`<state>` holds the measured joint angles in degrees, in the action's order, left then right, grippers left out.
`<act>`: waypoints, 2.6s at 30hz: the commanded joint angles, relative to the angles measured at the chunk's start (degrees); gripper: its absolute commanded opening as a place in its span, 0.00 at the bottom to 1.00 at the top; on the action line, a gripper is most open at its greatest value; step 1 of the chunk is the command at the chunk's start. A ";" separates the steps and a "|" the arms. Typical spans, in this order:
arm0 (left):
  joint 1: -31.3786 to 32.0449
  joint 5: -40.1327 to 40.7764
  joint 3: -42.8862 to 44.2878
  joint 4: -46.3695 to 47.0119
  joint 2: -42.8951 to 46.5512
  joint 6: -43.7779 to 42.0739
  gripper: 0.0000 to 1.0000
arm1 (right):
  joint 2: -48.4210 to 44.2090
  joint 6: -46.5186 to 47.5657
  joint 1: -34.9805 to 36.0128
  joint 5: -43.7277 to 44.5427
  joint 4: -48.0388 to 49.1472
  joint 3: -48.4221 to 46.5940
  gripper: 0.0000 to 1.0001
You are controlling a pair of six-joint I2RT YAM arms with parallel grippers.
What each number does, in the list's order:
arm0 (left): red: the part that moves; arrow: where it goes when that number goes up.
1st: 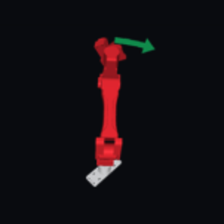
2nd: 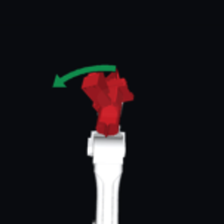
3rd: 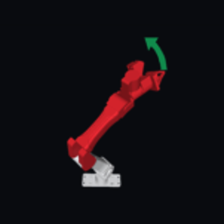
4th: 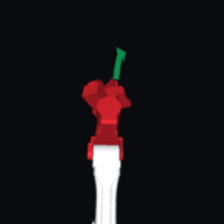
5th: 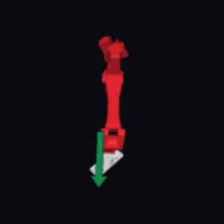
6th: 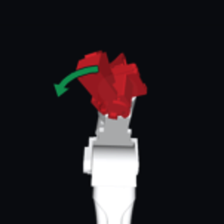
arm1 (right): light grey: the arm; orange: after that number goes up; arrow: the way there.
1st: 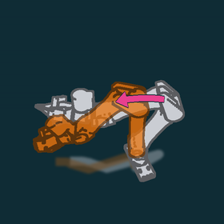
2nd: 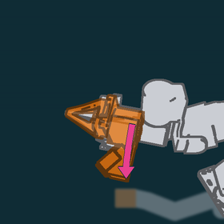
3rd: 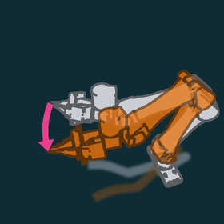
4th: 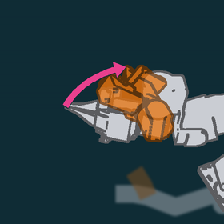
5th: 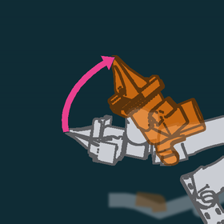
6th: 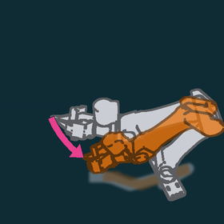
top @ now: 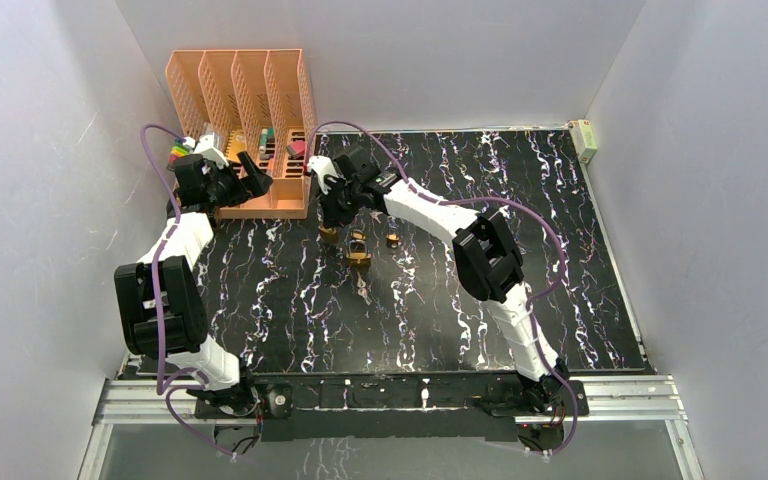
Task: Lock with the key
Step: Place the lock at the center of the board, then reset both arms
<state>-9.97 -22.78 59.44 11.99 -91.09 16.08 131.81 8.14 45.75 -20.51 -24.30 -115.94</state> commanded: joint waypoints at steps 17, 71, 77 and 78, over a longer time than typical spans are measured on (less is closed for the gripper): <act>-0.33 -2.00 1.12 1.28 1.26 -0.50 0.97 | -2.08 2.01 0.11 -1.06 9.83 4.71 0.00; 0.04 -25.60 -10.34 -5.75 43.01 3.84 0.98 | -81.70 -24.18 -8.79 39.90 4.57 59.62 0.99; 0.04 -24.60 -9.04 -5.87 41.72 5.48 0.98 | -82.63 -24.79 -8.84 41.94 2.78 58.50 0.99; 0.03 -24.46 -8.66 -5.84 41.52 5.70 0.98 | -82.85 -24.94 -8.83 42.49 2.77 58.72 0.99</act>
<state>-10.00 -47.60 47.40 6.28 -48.86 19.67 50.65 -16.25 36.88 18.88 -21.87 -55.37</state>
